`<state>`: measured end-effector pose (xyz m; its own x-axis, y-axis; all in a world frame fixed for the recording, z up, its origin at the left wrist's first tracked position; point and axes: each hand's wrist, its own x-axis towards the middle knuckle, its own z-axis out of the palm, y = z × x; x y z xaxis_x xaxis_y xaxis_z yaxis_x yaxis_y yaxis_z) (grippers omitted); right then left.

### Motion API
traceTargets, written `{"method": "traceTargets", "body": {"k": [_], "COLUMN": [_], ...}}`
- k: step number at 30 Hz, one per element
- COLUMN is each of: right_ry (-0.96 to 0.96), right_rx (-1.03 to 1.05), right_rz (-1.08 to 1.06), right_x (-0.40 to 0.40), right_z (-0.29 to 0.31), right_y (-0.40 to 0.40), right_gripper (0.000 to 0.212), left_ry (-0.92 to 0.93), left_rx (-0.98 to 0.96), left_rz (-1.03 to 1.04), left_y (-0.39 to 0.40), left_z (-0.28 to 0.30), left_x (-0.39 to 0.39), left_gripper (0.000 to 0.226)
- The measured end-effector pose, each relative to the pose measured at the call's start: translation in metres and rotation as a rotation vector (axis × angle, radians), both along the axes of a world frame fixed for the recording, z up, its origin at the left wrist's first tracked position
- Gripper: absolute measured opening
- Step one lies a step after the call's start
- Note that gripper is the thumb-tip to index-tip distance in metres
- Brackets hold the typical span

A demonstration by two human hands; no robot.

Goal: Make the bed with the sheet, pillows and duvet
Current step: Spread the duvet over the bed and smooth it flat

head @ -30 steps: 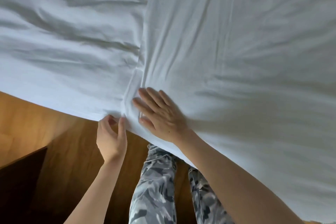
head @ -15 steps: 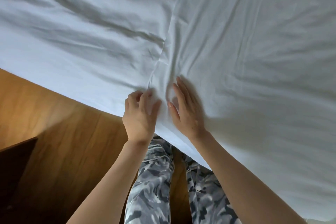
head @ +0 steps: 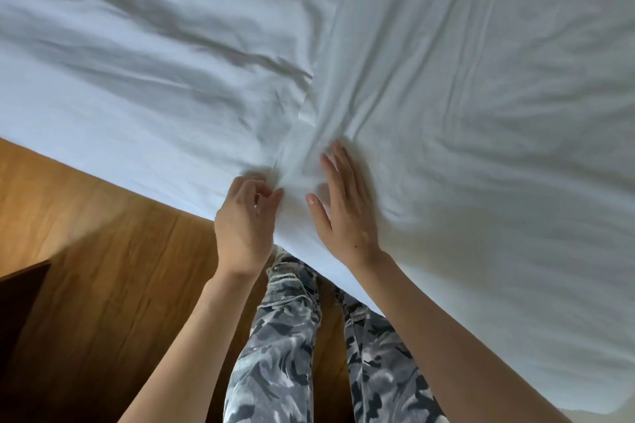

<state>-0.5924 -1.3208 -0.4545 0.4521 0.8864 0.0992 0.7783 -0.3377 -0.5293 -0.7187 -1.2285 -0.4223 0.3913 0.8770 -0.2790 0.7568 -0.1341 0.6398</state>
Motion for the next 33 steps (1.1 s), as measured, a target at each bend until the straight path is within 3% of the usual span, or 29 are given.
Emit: {"method": "traceTargets", "body": {"k": [3,5,8,11,13,14,16,19,23,26,29,33], "right_ry": [-0.048,-0.142,-0.23,-0.266,-0.181,-0.068,0.09,-0.089,-0.351,-0.311,-0.171,-0.065], "right_rx": [-0.083,-0.149,-0.164,-0.198,-0.164,-0.106,0.002,0.068,-0.187,-0.452,-0.607,-0.658], "right_rz": [-0.156,-0.145,0.076,0.505,0.713,0.702,0.478,0.082,-0.304,-0.46,-0.568,-0.732], "right_x": [-0.005,-0.017,-0.031,-0.03,-0.025,-0.019,0.006,0.099,0.257,0.336,0.32,0.203], "right_z": [-0.001,-0.007,-0.017,-0.014,-0.004,0.004,0.021,0.041,0.059,0.068,0.038,0.007], "right_y": [0.014,0.023,0.019,0.012,0.01,0.01,0.006,-0.012,-0.077,-0.141,-0.204,-0.291], "right_gripper": [0.054,0.052,0.049,0.052,0.047,0.041,0.033,0.036,0.047,0.057,0.065,0.063], "left_ry": [-0.044,-0.077,-0.084,0.028,0.133,0.169,0.137,-0.029,-0.247,-0.307,-0.283,-0.084], "left_rx": [-0.124,-0.21,-0.326,-0.256,-0.138,-0.067,0.09,0.338,0.342,0.354,0.4,0.358], "left_rz": [0.115,0.12,-0.001,0.005,0.115,0.181,0.229,-0.015,-0.324,-0.536,-0.718,-0.956], "left_y": [0.003,0.001,0.0,-0.002,-0.013,-0.02,-0.036,-0.049,-0.065,-0.085,-0.114,-0.167], "left_z": [-0.005,-0.006,-0.007,-0.013,-0.012,-0.009,-0.003,0.002,0.012,0.029,0.035,0.017], "left_x": [-0.001,-0.003,-0.015,-0.033,-0.034,-0.03,-0.016,0.024,0.121,0.208,0.287,0.353], "left_gripper": [0.01,0.017,0.023,0.018,0.024,0.031,0.04,0.04,0.043,0.052,0.054,0.052]}}
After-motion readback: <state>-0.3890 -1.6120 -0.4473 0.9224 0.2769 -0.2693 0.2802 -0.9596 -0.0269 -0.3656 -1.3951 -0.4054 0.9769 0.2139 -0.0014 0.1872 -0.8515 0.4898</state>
